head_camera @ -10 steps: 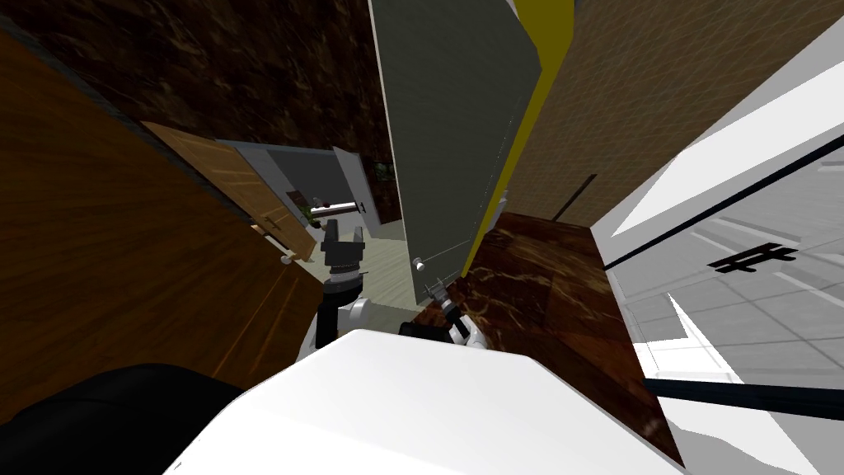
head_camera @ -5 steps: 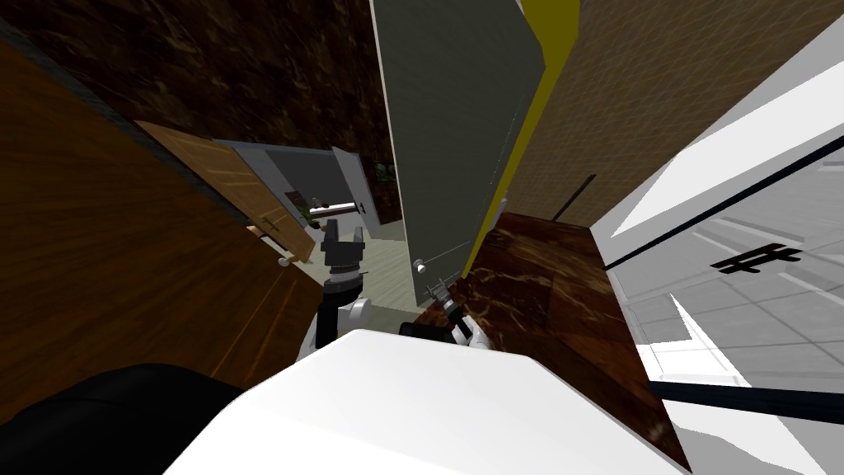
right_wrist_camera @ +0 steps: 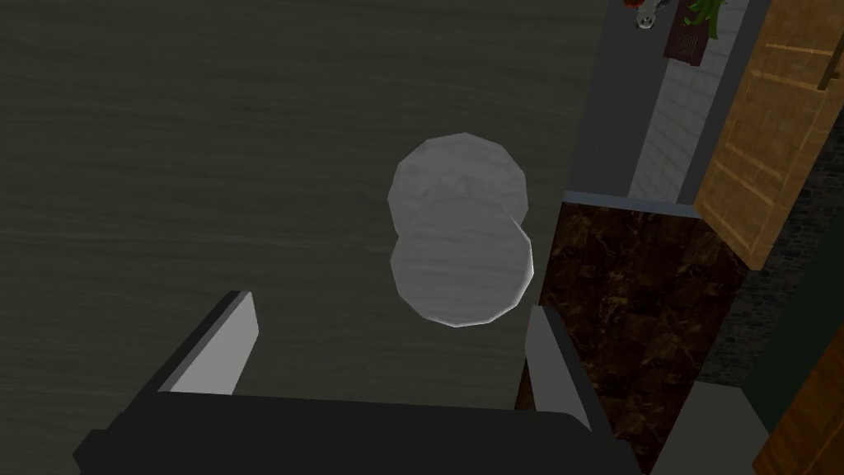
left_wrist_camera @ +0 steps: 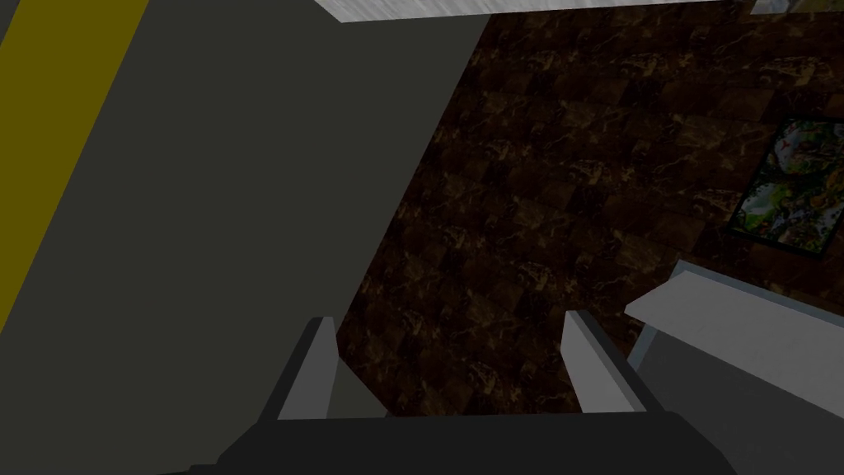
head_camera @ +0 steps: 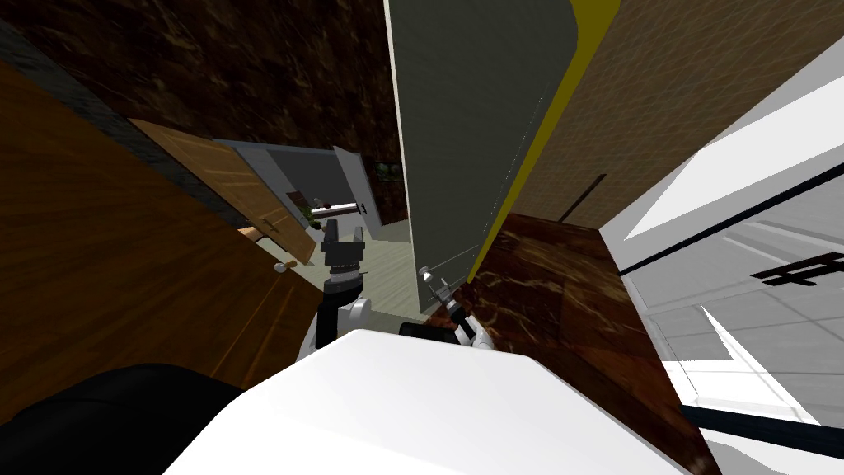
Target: Push the door open
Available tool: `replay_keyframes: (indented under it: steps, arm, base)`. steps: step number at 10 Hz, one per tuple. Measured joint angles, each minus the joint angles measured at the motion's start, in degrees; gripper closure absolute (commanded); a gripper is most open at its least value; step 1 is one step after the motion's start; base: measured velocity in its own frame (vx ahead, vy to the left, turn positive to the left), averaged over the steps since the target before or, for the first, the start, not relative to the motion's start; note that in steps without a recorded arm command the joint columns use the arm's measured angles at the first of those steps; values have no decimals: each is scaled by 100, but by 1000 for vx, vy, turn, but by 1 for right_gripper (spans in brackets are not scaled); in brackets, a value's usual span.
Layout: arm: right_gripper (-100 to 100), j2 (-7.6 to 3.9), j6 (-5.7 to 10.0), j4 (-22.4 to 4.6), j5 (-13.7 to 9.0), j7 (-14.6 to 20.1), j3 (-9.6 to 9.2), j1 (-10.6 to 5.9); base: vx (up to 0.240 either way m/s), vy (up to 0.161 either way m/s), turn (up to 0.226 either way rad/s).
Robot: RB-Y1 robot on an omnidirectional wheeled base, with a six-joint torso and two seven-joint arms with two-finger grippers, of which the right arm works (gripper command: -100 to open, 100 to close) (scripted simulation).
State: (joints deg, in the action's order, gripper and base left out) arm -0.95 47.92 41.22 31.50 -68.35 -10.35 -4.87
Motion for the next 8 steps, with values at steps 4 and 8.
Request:
replay_keyframes:
  steps: [4, 8]
  arm:
    - [100, 202, -34, 84, 5, 0, -32, 52]
    - [100, 188, -49, 60, 12, -6, -35, 65]
  base:
    - [46, 40, 14]
    - [-10, -8, -3]
